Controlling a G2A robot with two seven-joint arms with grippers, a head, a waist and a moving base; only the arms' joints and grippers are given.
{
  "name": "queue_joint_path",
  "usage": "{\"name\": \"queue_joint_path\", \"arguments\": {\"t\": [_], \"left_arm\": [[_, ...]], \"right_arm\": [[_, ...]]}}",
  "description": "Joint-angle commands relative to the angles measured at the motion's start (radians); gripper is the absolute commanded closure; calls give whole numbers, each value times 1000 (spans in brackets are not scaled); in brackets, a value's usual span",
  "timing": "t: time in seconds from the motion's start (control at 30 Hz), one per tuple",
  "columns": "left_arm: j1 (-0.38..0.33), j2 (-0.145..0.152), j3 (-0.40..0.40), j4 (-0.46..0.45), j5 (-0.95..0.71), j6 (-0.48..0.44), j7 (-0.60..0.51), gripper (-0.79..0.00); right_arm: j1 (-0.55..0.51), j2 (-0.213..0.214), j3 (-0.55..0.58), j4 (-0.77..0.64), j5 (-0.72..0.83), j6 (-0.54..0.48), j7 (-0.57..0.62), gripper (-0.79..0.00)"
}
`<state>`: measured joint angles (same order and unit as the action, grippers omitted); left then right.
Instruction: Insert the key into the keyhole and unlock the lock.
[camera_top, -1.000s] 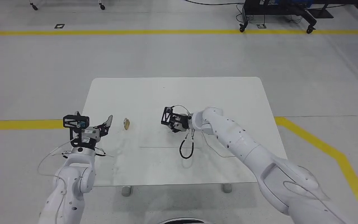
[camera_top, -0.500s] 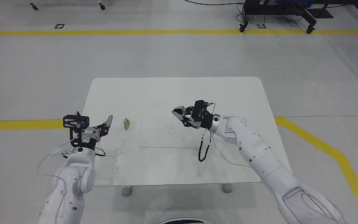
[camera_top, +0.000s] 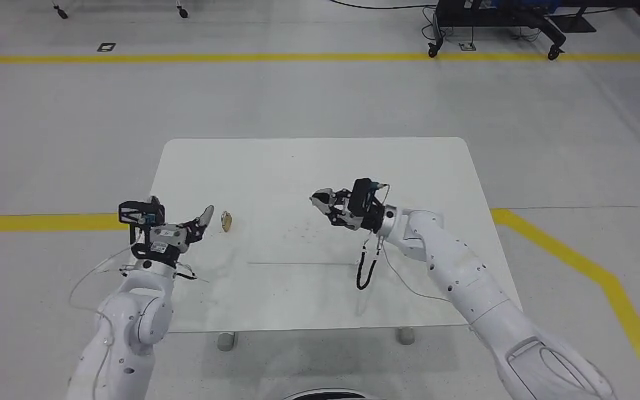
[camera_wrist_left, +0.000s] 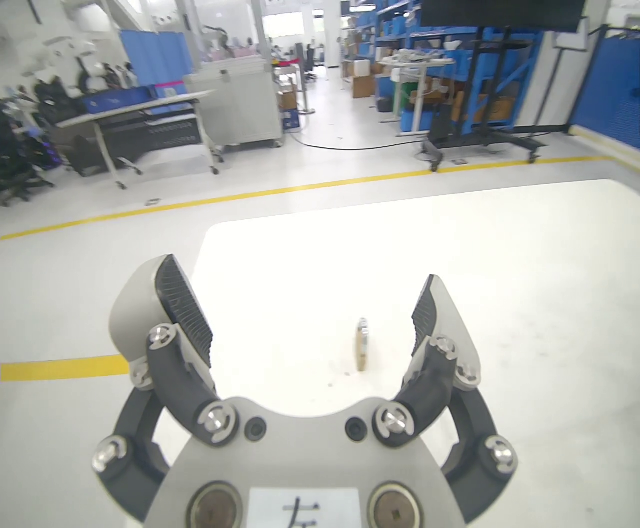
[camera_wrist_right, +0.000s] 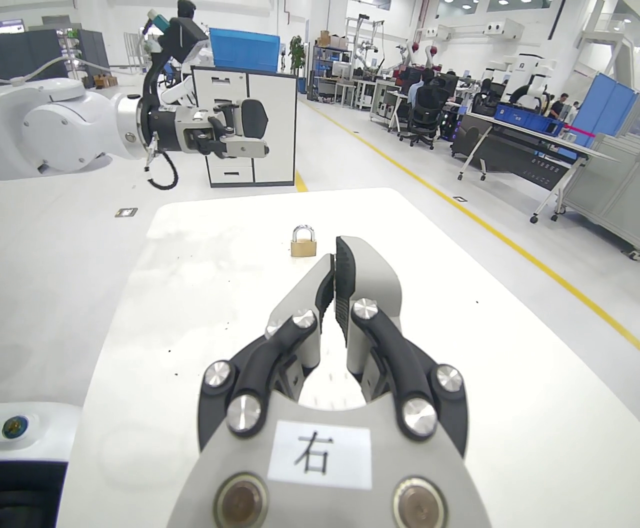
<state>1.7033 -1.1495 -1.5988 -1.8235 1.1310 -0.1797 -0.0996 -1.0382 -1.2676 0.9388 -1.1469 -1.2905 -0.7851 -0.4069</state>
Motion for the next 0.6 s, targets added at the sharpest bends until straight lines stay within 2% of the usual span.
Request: {"name": "queue_joint_path", "arguments": {"t": [0.0, 0.1, 0.2, 0.27, 0.57], "left_arm": [[-41, 4, -3, 16, -200, -159, -139, -785], [-123, 10, 9, 66, -456, -281, -355, -785], [-205, 15, 24, 123, -683, -313, -545, -785], [-214, 16, 25, 128, -702, -314, -568, -785], [-214, 16, 25, 128, -702, -314, -568, -785]], "right_arm": [[3, -4, 3, 8, 58, -23, -16, 0], [7, -10, 5, 30, 127, -58, -44, 0], [15, -12, 10, 56, 182, -113, -63, 0], [21, -12, 13, 69, 205, -161, -71, 0], [21, -12, 13, 69, 205, -161, -71, 0]]}}
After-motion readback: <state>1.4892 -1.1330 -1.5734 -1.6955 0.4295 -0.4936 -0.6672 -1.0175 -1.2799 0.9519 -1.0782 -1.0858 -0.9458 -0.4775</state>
